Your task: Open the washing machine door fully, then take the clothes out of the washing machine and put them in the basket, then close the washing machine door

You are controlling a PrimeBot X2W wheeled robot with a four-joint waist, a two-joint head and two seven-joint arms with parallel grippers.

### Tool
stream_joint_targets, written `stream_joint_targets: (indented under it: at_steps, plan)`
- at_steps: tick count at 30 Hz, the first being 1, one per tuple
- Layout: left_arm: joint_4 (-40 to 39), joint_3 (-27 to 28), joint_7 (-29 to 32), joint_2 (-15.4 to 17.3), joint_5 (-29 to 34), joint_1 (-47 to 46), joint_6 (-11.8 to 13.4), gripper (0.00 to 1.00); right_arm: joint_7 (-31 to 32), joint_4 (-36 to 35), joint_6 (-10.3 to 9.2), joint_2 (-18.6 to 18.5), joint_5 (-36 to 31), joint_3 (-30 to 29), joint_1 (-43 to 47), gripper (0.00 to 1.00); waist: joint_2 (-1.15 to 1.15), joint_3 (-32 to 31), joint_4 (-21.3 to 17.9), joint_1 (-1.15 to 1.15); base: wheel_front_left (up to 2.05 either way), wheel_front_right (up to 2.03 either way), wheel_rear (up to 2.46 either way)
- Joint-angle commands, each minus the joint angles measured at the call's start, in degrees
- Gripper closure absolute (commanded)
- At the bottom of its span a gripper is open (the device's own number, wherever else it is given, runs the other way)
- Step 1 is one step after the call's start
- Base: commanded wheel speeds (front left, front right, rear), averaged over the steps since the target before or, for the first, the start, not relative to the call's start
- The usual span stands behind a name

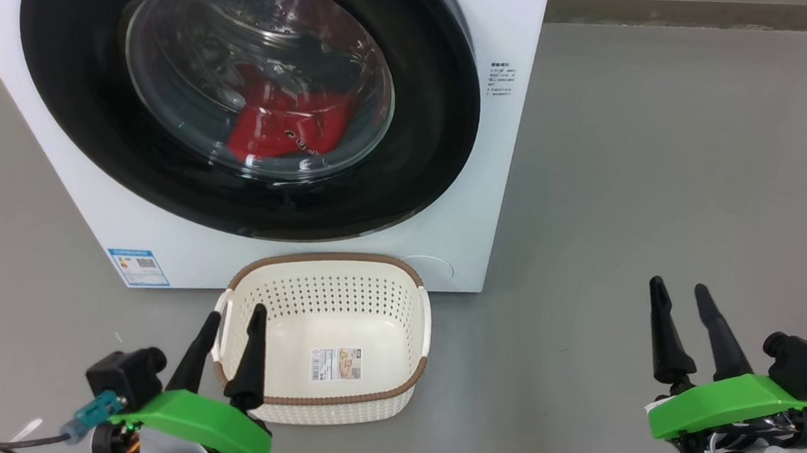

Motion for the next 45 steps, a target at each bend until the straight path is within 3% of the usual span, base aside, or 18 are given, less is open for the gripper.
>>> stream_joint_targets:
  at_steps: [1,23,36,45]
  plan:
    - [-1.1,0.6,-1.0,1.0,2.5,-3.0,0.6,0.00,-1.0,-2.0,-0.03,-0.8,-2.7,0.5,-3.1,0.00,0.00,0.1,0.1,0.00,0.00,0.00,0.00]
    - [-1.9,-1.8,-4.6,1.3,13.5,-4.7,3.1,0.00,-4.5,-3.2,-0.04,-1.1,-16.2,0.6,-4.6,0.00,0.00,-0.4,0.7,0.00,0.00,0.00,0.00]
    - [-4.2,-2.4,-6.7,1.5,23.9,-6.7,5.3,0.00,-6.7,-2.7,-0.04,-1.3,-23.4,0.6,-6.1,0.00,0.00,0.0,0.5,0.00,0.00,0.00,0.00]
    - [-5.6,-1.5,-6.7,1.5,24.3,-6.4,5.4,0.00,-6.7,1.0,-0.04,-1.3,-21.9,0.5,-7.0,0.00,0.00,0.4,0.6,0.00,0.00,0.00,0.00]
